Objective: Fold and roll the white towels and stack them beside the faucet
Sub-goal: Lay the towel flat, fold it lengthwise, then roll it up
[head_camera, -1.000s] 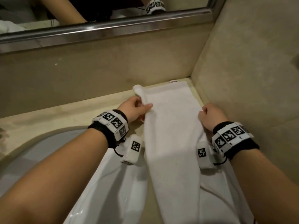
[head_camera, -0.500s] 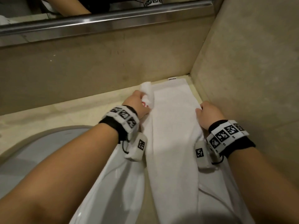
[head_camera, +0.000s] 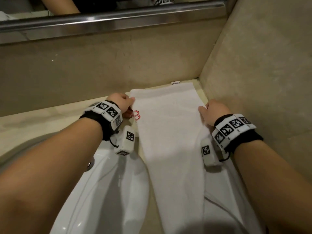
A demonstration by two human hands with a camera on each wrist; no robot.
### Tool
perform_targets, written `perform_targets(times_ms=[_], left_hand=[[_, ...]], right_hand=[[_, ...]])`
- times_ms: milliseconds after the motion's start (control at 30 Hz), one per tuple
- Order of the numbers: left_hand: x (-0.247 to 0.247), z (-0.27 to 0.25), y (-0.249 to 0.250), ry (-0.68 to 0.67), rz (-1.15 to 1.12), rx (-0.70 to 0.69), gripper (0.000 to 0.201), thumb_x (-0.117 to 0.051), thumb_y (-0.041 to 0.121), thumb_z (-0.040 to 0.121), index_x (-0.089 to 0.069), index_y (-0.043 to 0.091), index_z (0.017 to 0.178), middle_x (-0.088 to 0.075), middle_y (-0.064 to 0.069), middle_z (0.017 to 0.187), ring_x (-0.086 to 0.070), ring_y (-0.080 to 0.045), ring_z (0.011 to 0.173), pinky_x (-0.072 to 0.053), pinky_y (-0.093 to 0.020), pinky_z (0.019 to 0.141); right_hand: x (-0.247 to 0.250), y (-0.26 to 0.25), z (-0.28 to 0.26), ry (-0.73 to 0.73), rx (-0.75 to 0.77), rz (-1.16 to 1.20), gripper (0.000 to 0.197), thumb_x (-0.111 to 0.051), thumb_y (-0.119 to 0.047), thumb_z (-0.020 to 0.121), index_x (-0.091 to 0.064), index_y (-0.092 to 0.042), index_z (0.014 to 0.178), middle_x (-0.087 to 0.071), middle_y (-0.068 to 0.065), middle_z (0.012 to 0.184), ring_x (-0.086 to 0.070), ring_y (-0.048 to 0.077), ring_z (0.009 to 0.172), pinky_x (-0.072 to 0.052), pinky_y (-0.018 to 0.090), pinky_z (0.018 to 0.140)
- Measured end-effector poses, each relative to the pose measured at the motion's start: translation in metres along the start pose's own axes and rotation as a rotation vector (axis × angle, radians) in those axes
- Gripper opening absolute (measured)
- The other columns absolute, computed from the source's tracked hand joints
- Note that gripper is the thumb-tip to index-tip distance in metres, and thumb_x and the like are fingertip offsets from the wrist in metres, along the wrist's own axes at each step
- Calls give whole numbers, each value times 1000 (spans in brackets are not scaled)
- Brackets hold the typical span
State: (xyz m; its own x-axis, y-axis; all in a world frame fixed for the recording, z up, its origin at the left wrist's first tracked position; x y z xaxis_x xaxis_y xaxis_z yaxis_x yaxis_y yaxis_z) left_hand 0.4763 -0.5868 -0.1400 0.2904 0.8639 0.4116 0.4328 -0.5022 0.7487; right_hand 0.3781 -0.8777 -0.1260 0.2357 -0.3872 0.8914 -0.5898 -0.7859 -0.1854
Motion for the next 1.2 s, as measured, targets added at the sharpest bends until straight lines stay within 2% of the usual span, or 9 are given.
perform_targets(times_ms=[200,333,467,633,833,900,1000,1100,1200], left_hand=[[7,4,12,24,118,-114,28,-47,18,95,-46,11,68,-59,-6,57,-55,-8,40,-52,-28,53],[-1,-8,4,-51,55,-86,22,-64,32,83,-51,16,76,-63,-6,66,-61,-17,57,-55,-32,66],[-4,-11,13,-10,522,-191,26,-68,33,79,-50,16,72,-61,-4,82,-58,-24,80,-44,-30,72],[-5,-17,26,64,702,-265,30,-60,34,85,-56,11,103,-65,-9,98,-54,-25,84,-38,-29,71],[-11,-35,-5,-112,77,-24,26,-71,34,77,-54,16,83,-65,-1,72,-61,-14,64,-55,-21,56],[-19,-41,-17,-191,-158,93,21,-72,17,76,-51,14,74,-61,-8,76,-61,-22,72,-57,-33,75],[-20,-42,-16,-160,-98,77,19,-73,15,76,-57,11,85,-64,-13,97,-63,-30,91,-51,-46,92],[-14,-40,-7,-48,165,-34,38,-76,24,73,-63,11,107,-67,-6,104,-62,-25,91,-50,-33,85],[-11,-40,2,28,452,-110,45,-73,30,75,-60,9,113,-65,-9,113,-58,-27,98,-41,-29,80]], right_hand=[[0,-12,9,27,25,-146,28,-32,-8,97,-43,4,119,-52,22,125,-51,35,114,-41,35,89],[-1,-9,9,46,61,-46,34,-38,-23,97,-43,1,120,-55,24,122,-52,37,111,-40,35,84],[-5,1,-1,25,86,1,39,-47,-28,92,-42,-6,124,-57,20,121,-54,36,109,-42,37,87],[-3,-2,-7,63,86,-46,31,-43,-19,95,-47,2,116,-58,26,117,-54,39,107,-41,36,82],[-14,25,-45,-131,46,693,23,-40,0,87,-61,-9,93,-66,10,80,-59,27,75,-49,32,71],[-21,24,-64,-263,86,845,30,-41,11,83,-60,-12,87,-65,3,70,-58,16,63,-50,22,61],[-23,22,-78,-323,147,833,20,-54,4,81,-59,-8,96,-63,-3,69,-58,13,65,-48,25,68],[-21,27,-79,-254,124,764,10,-57,-19,88,-56,-9,89,-55,0,68,-54,18,64,-44,28,63],[-14,44,-68,-22,31,150,22,-47,-21,93,-53,-3,103,-62,14,94,-57,32,91,-40,31,74]])
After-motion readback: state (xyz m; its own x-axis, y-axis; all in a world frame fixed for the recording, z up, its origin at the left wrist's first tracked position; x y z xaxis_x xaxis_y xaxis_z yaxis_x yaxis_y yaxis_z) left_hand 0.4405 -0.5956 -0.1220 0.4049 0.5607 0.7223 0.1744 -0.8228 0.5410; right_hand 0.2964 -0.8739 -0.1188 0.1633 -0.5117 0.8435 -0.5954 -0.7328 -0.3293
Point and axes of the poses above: each hand's wrist, its own z-axis towards the middle knuckle, its own x-axis out of the back of the hand, y = z × x, the point moved 7 cm from there along z, towards the middle knuckle
